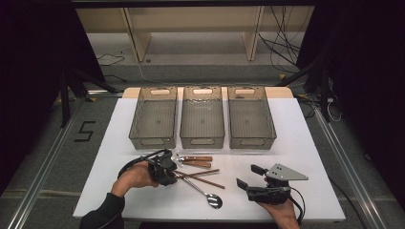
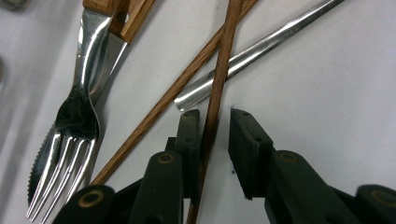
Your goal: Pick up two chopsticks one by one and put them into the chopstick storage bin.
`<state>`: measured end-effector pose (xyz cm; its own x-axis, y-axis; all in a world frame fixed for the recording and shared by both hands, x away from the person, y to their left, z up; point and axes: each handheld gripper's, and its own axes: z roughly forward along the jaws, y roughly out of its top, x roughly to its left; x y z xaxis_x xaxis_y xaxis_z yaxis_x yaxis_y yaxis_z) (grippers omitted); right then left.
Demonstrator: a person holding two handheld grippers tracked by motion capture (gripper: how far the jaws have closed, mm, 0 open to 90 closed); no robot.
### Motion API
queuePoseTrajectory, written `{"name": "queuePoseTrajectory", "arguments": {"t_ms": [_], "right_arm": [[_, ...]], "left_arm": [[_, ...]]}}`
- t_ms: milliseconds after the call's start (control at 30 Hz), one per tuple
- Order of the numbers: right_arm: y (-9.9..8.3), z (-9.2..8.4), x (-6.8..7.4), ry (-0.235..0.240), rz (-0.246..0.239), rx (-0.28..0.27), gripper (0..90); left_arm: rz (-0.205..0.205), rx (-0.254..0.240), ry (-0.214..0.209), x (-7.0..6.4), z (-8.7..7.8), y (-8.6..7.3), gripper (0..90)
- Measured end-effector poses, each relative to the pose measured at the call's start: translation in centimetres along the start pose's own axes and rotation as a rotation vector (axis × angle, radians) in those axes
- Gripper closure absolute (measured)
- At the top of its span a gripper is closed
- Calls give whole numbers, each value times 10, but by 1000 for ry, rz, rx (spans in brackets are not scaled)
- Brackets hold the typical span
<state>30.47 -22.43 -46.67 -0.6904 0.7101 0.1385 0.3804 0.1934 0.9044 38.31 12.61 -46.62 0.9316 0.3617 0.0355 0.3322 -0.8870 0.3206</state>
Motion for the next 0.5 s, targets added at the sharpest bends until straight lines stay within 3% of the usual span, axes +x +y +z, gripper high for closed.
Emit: {"name": "queuePoseTrajectory", "arguments": {"t_ms": [233, 300, 333, 500], "right_arm": [[0, 0, 0, 2, -2, -2, 252], [0, 0, 0, 3, -2, -1, 252], [0, 0, 0, 3, -2, -1, 252], [0, 0, 0, 5, -2, 0, 252]], "left_arm": [[35, 3, -3, -2, 0, 0, 801], [29, -10, -7, -4, 0, 0, 821], [52, 2, -9, -3, 0, 0, 834], [51, -10, -8, -3, -1, -2, 845]]}}
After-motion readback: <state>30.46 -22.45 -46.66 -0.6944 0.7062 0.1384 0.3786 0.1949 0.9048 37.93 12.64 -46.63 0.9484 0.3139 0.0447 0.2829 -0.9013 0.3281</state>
